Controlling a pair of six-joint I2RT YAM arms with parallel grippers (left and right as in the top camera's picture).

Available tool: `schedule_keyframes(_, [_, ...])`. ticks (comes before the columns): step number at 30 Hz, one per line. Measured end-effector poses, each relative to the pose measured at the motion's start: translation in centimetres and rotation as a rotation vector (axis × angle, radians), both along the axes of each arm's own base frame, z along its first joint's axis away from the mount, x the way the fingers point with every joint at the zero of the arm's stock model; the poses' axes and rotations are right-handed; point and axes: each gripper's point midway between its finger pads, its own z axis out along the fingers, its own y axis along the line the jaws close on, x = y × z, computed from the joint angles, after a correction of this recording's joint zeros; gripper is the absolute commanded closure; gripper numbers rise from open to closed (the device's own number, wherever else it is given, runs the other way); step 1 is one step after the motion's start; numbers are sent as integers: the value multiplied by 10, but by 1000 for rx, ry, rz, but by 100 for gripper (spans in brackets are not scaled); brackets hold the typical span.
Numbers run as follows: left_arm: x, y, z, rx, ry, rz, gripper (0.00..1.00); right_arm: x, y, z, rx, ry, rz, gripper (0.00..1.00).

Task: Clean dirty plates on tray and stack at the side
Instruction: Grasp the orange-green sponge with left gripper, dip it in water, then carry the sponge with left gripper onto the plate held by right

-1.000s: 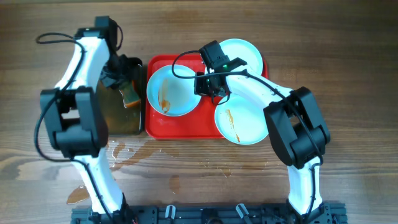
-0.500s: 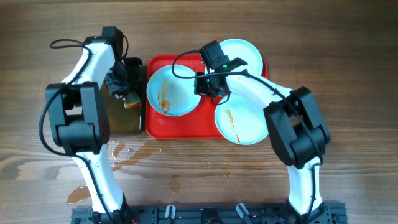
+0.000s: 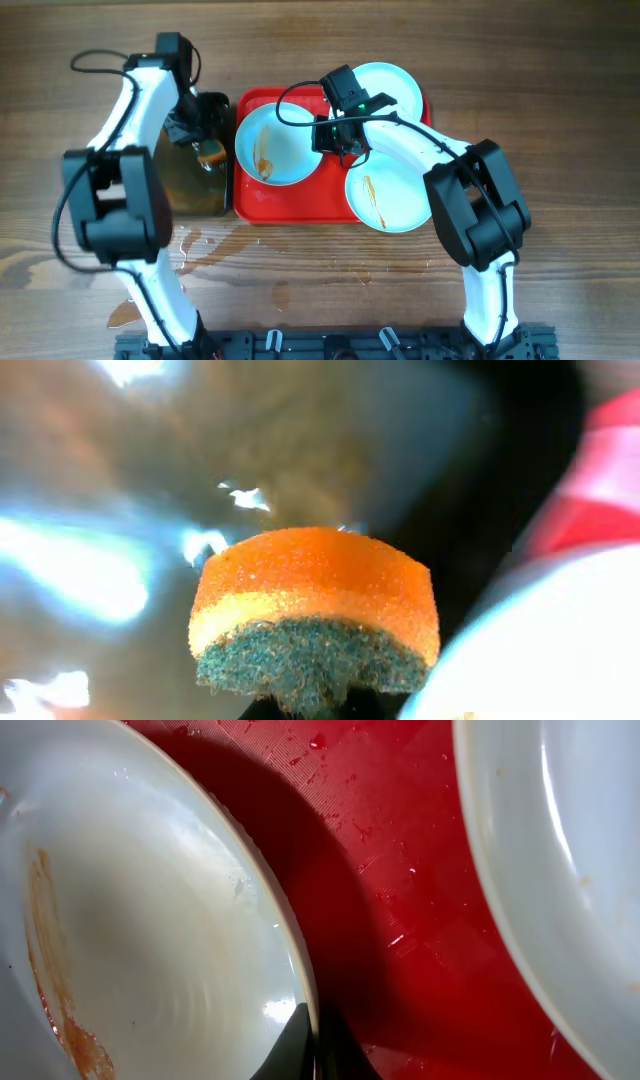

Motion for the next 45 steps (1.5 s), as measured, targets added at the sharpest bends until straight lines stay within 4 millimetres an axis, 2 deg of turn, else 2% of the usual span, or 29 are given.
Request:
schedule_keyframes(2, [3,0,20,7,-55,-57,96,0,0,0,0,0,0,96])
schedule_keyframes(4, [4,0,28,14,-77,-114,96,0,0,0,0,0,0,96])
schedule_keyframes(10, [4,0,28,21,-79,-161,96,0,0,0,0,0,2,96])
schedule_keyframes(45, [4,1,28,25,-80,-166,96,0,0,0,-2,-5,15,96])
